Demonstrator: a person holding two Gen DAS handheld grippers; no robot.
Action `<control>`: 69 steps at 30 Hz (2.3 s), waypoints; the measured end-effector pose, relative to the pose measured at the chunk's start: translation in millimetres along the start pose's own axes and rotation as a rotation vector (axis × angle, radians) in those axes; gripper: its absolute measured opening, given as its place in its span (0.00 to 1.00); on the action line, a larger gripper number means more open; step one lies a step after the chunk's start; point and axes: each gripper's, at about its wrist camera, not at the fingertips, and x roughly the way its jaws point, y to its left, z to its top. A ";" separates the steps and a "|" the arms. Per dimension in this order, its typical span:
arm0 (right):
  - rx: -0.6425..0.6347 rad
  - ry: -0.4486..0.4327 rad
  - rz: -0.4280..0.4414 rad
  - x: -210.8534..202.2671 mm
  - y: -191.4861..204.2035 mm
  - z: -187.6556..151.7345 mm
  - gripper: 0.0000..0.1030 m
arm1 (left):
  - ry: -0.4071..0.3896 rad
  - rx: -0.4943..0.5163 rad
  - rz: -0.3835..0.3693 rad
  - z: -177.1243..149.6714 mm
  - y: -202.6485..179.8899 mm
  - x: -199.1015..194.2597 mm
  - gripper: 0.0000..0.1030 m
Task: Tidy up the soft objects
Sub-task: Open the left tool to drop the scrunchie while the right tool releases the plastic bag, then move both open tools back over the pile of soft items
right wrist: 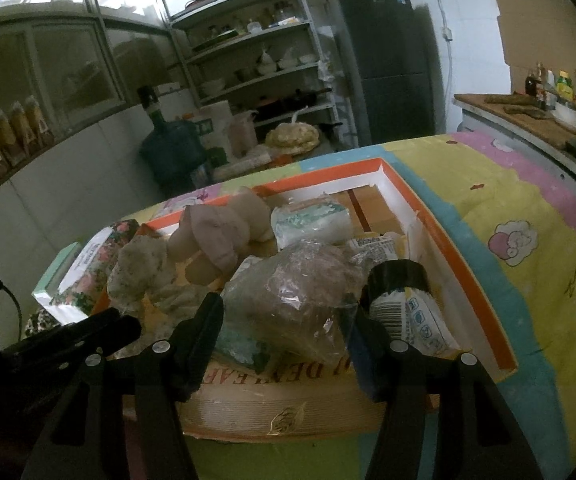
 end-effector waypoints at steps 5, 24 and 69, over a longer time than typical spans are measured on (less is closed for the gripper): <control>0.002 -0.006 -0.008 -1.3 -1.2 -1.4 0.68 | -0.010 -0.003 -0.007 1.6 0.2 -2.1 0.42; 0.022 -0.063 -0.036 -23.7 -4.0 -0.9 0.74 | -0.059 0.003 -0.012 1.1 -3.9 -26.3 0.47; -0.059 -0.186 0.019 -100.6 62.0 -16.9 0.76 | -0.206 0.005 0.086 -22.8 9.2 -122.4 0.47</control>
